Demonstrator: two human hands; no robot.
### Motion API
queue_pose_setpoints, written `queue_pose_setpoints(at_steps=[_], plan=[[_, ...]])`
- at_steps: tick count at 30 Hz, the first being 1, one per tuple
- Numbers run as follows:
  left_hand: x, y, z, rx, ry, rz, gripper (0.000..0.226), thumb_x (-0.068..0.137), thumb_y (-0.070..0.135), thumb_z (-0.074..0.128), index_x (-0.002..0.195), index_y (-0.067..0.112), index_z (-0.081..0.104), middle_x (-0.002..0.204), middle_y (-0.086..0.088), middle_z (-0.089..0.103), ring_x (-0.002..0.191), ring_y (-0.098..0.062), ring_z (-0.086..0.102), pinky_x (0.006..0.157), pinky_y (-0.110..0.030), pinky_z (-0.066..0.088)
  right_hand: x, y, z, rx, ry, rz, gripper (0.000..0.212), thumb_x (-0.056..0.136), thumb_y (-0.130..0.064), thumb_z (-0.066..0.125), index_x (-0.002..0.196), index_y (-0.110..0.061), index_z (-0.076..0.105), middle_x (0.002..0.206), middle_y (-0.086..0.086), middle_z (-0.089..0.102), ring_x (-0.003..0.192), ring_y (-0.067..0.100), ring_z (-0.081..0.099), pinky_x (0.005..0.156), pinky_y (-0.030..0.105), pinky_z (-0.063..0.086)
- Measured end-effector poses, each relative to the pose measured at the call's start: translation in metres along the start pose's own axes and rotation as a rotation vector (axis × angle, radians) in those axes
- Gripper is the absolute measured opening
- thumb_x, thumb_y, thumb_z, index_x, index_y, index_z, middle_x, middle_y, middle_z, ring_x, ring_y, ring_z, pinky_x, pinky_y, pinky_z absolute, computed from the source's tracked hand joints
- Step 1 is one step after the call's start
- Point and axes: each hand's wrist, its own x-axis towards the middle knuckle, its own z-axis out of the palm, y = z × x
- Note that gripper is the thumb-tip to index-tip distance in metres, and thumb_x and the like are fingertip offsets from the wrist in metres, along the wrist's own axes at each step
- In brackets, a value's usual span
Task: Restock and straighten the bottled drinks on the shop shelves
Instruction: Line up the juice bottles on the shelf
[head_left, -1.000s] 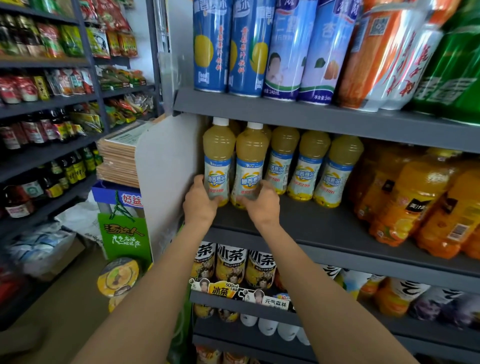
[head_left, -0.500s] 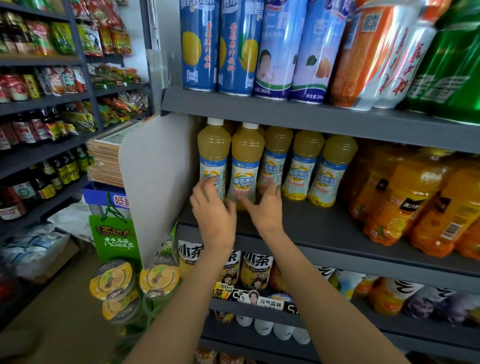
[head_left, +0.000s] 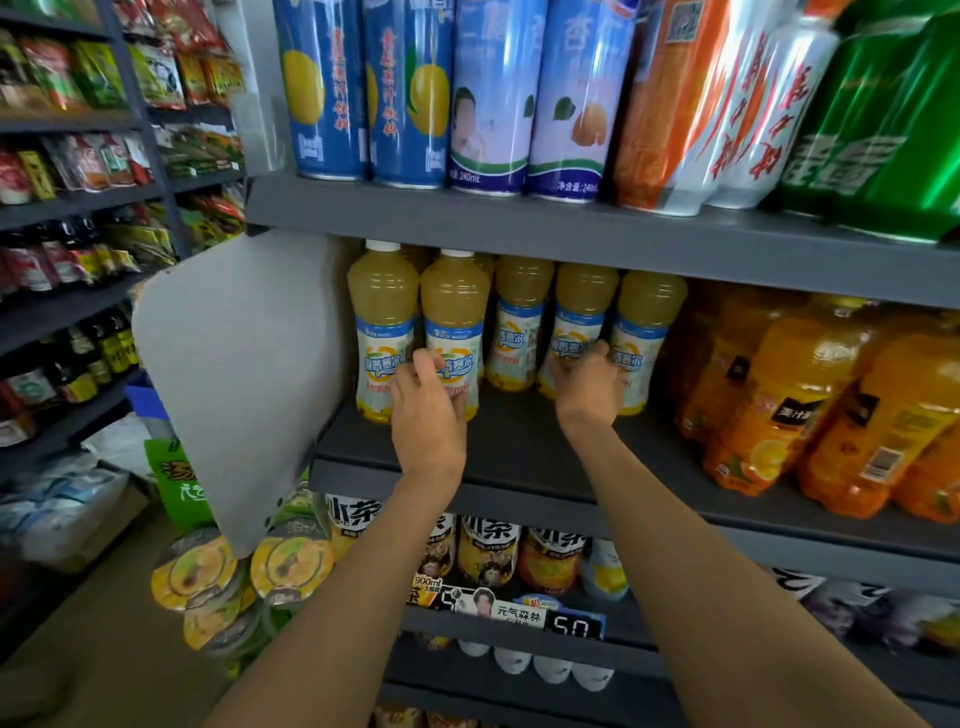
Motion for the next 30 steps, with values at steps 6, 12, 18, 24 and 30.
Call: queue_pose_setpoints(at_steps=[6,12,18,24,30], plan=[[-0.001,0.0,0.0,0.013,0.008,0.006,0.04,0.082,0.01,0.065,0.114,0.008,0.042,0.117,-0.014,0.046,0.114,-0.027,0.043,0.089,-0.035,0.042,-0.006,0.01,-0.004,0.079,0.032,-0.02,0.046,0.085,-0.035,0.065,0.109,0.0,0.05,0.106,0.02,0.063,0.1,0.034,0.061,0.078,0.043,0.051],[-0.001,-0.002,0.001,0.026,0.003,0.019,0.04,0.081,0.008,0.066,0.114,0.006,0.043,0.117,-0.017,0.046,0.114,-0.03,0.042,0.089,-0.036,0.04,-0.036,0.012,-0.008,0.125,-0.052,-0.159,0.05,0.077,-0.04,0.072,0.102,-0.001,0.054,0.092,0.017,0.067,0.087,0.032,0.065,0.071,0.042,0.055],[0.0,-0.001,0.0,0.033,-0.016,0.025,0.04,0.081,0.008,0.066,0.113,0.005,0.043,0.117,-0.018,0.046,0.114,-0.032,0.042,0.09,-0.038,0.039,-0.051,-0.009,-0.002,0.129,-0.126,-0.169,0.052,0.079,-0.042,0.069,0.109,-0.003,0.052,0.104,0.015,0.066,0.099,0.031,0.062,0.079,0.041,0.053],[-0.006,0.005,-0.005,0.023,0.033,0.017,0.04,0.077,0.004,0.068,0.111,0.004,0.047,0.116,-0.018,0.048,0.111,-0.033,0.045,0.089,-0.039,0.04,-0.047,-0.005,-0.01,0.154,-0.185,-0.154,0.059,0.077,-0.048,0.069,0.115,-0.006,0.054,0.103,0.012,0.066,0.094,0.029,0.064,0.078,0.042,0.054],[-0.022,0.019,0.009,0.104,-0.003,0.313,0.044,0.077,0.015,0.07,0.116,0.005,0.051,0.112,-0.015,0.055,0.105,-0.03,0.054,0.087,-0.04,0.047,-0.021,0.035,-0.048,0.224,0.238,0.026,0.058,0.086,-0.033,0.064,0.131,-0.004,0.043,0.129,0.014,0.052,0.115,0.031,0.054,0.089,0.041,0.046]])
